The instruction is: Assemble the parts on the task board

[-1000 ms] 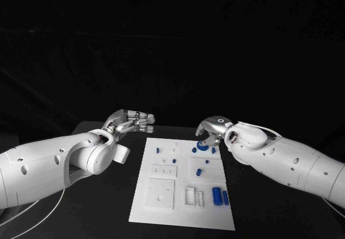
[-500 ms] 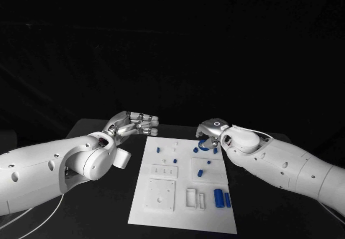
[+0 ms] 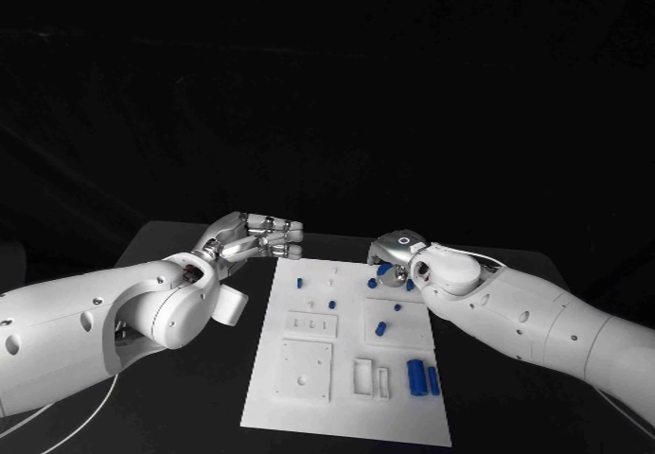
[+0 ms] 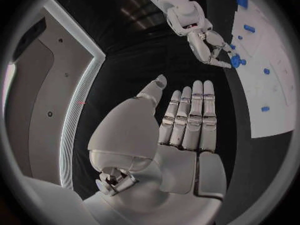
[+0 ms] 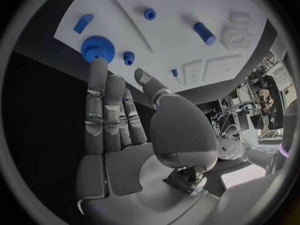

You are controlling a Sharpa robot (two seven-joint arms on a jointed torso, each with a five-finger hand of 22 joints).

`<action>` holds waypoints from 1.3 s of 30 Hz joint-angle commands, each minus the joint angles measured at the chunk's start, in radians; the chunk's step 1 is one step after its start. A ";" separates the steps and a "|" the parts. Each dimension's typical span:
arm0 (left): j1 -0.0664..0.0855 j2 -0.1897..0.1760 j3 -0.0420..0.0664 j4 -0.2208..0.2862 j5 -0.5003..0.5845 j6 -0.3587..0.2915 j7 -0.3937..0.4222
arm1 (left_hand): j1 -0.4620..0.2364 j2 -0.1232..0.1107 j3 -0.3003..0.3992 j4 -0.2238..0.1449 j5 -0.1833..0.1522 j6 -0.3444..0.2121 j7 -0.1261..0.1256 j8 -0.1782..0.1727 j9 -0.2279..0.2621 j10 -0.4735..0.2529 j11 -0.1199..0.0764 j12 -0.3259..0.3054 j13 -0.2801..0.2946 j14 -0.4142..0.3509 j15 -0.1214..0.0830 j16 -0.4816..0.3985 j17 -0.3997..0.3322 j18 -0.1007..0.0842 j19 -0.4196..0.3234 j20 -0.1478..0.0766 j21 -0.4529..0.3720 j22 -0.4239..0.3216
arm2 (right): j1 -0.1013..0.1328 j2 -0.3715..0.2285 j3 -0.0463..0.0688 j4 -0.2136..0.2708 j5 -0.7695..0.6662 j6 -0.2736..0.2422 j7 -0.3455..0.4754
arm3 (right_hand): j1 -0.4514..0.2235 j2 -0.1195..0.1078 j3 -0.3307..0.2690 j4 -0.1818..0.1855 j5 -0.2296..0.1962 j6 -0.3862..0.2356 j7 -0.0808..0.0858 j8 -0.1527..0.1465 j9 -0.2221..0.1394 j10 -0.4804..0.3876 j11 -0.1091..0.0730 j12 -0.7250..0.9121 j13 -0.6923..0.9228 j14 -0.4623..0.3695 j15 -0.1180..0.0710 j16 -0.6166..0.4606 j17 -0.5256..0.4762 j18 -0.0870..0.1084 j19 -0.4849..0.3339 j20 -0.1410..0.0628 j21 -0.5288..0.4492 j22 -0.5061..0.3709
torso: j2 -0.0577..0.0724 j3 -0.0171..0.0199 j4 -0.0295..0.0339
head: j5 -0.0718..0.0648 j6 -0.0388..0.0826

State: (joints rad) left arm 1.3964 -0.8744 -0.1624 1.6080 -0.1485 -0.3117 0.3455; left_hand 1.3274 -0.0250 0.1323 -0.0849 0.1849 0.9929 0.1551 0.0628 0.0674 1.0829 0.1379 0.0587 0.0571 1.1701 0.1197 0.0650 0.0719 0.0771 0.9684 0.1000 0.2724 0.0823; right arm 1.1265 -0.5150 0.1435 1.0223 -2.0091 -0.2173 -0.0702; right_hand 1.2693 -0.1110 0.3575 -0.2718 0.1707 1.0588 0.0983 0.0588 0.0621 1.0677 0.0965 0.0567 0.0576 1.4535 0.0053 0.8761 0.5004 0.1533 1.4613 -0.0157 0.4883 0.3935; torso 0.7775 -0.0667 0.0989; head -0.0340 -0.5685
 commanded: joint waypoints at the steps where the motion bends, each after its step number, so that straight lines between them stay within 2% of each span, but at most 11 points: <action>1: 0.003 -0.001 0.001 0.006 0.001 0.017 0.012 | -0.002 0.009 -0.005 -0.001 -0.006 -0.009 0.000 0.000 -0.001 -0.005 0.004 0.001 0.002 -0.004 0.000 0.000 -0.002 -0.004 0.003 0.006 -0.004 -0.001 | -0.003 0.007 0.000 -0.012 -0.022 0.003 0.002 | 0.009 -0.006 0.018 0.000 -0.013 -0.014 -0.005 0.003 0.000 -0.010 -0.002 0.001 0.000 -0.006 -0.002 0.005 -0.001 0.010 0.003 -0.001 0.002 0.012 | 0.011 -0.0038 0.0020 | -0.004 0.004; 6: 0.004 -0.002 0.002 0.009 0.003 0.017 0.011 | -0.002 0.009 -0.007 0.000 -0.007 -0.009 0.001 0.000 -0.001 -0.007 0.004 0.001 0.002 -0.006 0.001 0.000 -0.002 -0.004 0.003 0.007 -0.005 -0.003 | -0.007 0.015 0.000 -0.026 -0.022 0.003 0.005 | 0.012 -0.008 0.026 0.002 -0.018 -0.015 -0.006 0.002 0.000 -0.011 -0.002 0.001 0.000 -0.006 -0.002 0.009 -0.001 0.010 0.001 0.000 0.003 0.029 | 0.019 -0.0059 0.0037 | -0.004 0.007; 14: 0.006 -0.003 0.003 0.013 0.004 0.018 0.009 | -0.002 0.009 -0.007 0.000 -0.007 -0.009 0.001 0.000 -0.001 -0.007 0.004 0.001 0.002 -0.006 0.001 0.000 -0.002 -0.004 0.003 0.007 -0.005 -0.003 | -0.014 0.026 0.000 -0.046 -0.022 0.002 0.011 | 0.010 -0.006 0.027 0.004 -0.019 -0.012 -0.005 0.003 0.000 -0.009 -0.003 0.001 0.000 -0.007 -0.003 0.011 -0.001 0.010 0.001 -0.001 0.001 0.035 | 0.031 -0.0068 0.0052 | -0.009 0.011; 19: 0.006 -0.004 0.003 0.013 0.004 0.018 0.005 | -0.002 0.009 -0.011 0.000 -0.008 -0.010 0.001 0.000 -0.001 -0.009 0.005 0.001 0.002 -0.007 0.001 0.000 -0.001 -0.003 0.004 0.007 -0.007 -0.005 | -0.016 0.031 0.000 -0.055 -0.025 -0.002 0.011 | 0.006 -0.004 0.041 0.003 -0.027 -0.006 -0.004 0.003 0.000 -0.002 -0.003 0.001 0.000 -0.007 -0.003 0.016 0.000 0.010 0.003 -0.001 -0.001 0.044 | 0.038 -0.0087 0.0031 | -0.011 0.013; 29: 0.006 -0.004 0.003 0.012 0.004 0.020 -0.001 | -0.003 0.009 -0.013 0.002 -0.009 -0.010 0.002 0.000 -0.001 -0.010 0.006 0.001 0.002 -0.008 0.002 0.000 -0.001 -0.003 0.004 0.008 -0.008 -0.006 | -0.019 0.036 0.000 -0.063 -0.025 -0.005 0.021 | -0.016 0.001 0.087 0.002 -0.037 0.009 -0.001 0.003 0.000 0.024 -0.003 0.001 0.000 -0.009 -0.003 0.026 0.002 0.009 0.004 -0.003 -0.007 0.069 | 0.049 -0.0110 0.0016 | -0.014 0.018; 35: 0.006 -0.004 0.003 0.012 0.004 0.020 -0.003 | -0.002 0.010 -0.016 0.003 -0.012 -0.010 0.001 0.000 -0.001 -0.010 0.006 0.001 0.002 -0.007 0.002 0.000 -0.001 -0.003 0.005 0.008 -0.009 -0.006 | -0.020 0.039 0.000 -0.067 -0.020 -0.006 0.028 | -0.029 0.009 0.126 0.008 -0.048 0.018 0.003 0.002 0.000 0.049 -0.003 0.001 0.000 -0.011 -0.004 0.032 0.004 0.008 0.003 -0.004 -0.009 0.082 | 0.055 -0.0144 0.0064 | -0.016 0.025; 39: 0.007 -0.004 0.003 0.013 0.004 0.020 -0.005 | -0.002 0.010 -0.016 0.003 -0.012 -0.010 0.001 0.000 -0.001 -0.010 0.006 0.001 0.002 -0.007 0.002 0.000 -0.001 -0.003 0.005 0.008 -0.009 -0.006 | -0.020 0.040 0.000 -0.069 -0.016 -0.007 0.031 | -0.039 0.015 0.188 0.019 -0.074 0.019 0.006 0.003 0.000 0.068 -0.007 0.001 0.000 -0.012 -0.007 0.035 0.006 0.006 0.002 -0.006 -0.007 0.096 | 0.059 -0.0169 0.0078 | -0.018 0.027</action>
State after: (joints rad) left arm 1.4007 -0.8786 -0.1606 1.6173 -0.1469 -0.3067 0.3385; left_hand 1.3275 -0.0249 0.1203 -0.0812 0.1799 0.9894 0.1587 0.0628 0.0673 1.0792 0.1416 0.0587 0.0577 1.1702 0.1198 0.0650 0.0720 0.0771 0.9720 0.1036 0.2685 0.0771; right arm 1.1071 -0.4764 0.1435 0.9542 -2.0181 -0.2218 -0.0525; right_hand 1.2369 -0.0944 0.5407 -0.2544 0.1000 1.0710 0.1020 0.0588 0.0620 1.1312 0.0891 0.0567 0.0574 1.4462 -0.0013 0.9080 0.5048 0.1465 1.4612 -0.0156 0.4834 0.4879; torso 0.8324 -0.0813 0.1044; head -0.0508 -0.5430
